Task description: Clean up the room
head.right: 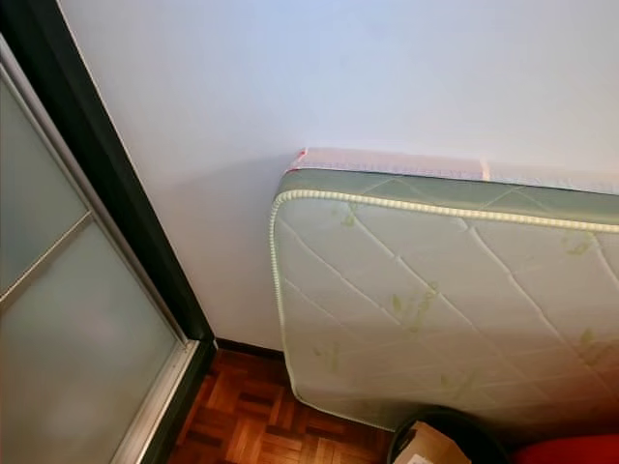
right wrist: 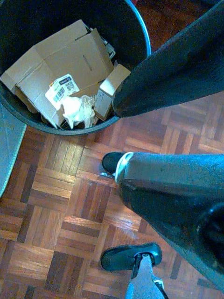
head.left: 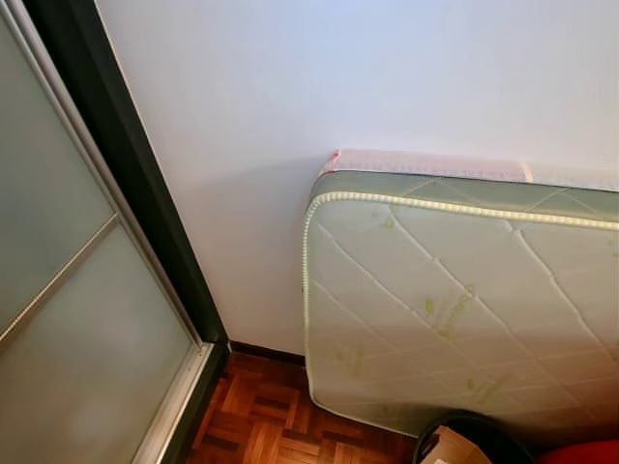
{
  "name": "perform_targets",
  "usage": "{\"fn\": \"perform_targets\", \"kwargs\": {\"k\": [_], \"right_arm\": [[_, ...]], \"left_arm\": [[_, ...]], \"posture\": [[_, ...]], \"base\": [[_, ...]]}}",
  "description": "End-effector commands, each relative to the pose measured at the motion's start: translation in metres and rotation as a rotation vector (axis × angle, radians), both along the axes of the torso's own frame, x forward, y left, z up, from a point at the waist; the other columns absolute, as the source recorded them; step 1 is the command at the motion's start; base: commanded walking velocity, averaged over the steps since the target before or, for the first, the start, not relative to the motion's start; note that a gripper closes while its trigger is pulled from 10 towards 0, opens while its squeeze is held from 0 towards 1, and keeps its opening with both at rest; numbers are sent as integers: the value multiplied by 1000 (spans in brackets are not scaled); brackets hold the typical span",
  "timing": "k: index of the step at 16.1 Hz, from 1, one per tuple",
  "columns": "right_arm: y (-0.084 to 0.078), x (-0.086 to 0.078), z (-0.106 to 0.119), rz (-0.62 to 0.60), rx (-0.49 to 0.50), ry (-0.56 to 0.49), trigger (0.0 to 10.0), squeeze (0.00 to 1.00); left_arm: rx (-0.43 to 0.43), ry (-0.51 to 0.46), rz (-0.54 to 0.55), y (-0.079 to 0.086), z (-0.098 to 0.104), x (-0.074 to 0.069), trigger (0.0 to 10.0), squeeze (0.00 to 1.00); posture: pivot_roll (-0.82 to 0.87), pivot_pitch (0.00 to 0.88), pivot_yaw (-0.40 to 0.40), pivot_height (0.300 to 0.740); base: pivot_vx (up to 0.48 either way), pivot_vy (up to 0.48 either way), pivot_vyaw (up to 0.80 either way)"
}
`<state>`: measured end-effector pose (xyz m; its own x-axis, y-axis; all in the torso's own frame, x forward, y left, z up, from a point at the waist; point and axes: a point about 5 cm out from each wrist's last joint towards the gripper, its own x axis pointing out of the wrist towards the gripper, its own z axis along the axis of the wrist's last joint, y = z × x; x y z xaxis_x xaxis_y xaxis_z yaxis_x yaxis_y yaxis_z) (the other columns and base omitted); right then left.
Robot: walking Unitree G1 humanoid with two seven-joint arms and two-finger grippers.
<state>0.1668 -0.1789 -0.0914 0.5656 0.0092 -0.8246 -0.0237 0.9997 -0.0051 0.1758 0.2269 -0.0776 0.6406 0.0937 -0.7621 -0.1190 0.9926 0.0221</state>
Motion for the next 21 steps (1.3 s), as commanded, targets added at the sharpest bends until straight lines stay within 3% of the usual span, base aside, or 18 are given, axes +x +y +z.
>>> {"fn": "perform_targets", "kwargs": {"k": [1,11,21], "right_arm": [[-4,67,35,-19,68,-90,10000,0],[-7,71,37,-27,67,-89,10000,0],[-7,73,39,-30,67,-95,10000,0]], "left_arm": [[-22,66,-80,-21,3,22,10000,0],[6,132,-73,-3,-6,-6,10000,0],[8,134,-74,-3,-6,-7,10000,0]], "posture": [[77,0,-52,740],[62,0,-47,740],[62,0,-47,740]], "base": [[0,0,0],[0,0,0],[0,0,0]]}}
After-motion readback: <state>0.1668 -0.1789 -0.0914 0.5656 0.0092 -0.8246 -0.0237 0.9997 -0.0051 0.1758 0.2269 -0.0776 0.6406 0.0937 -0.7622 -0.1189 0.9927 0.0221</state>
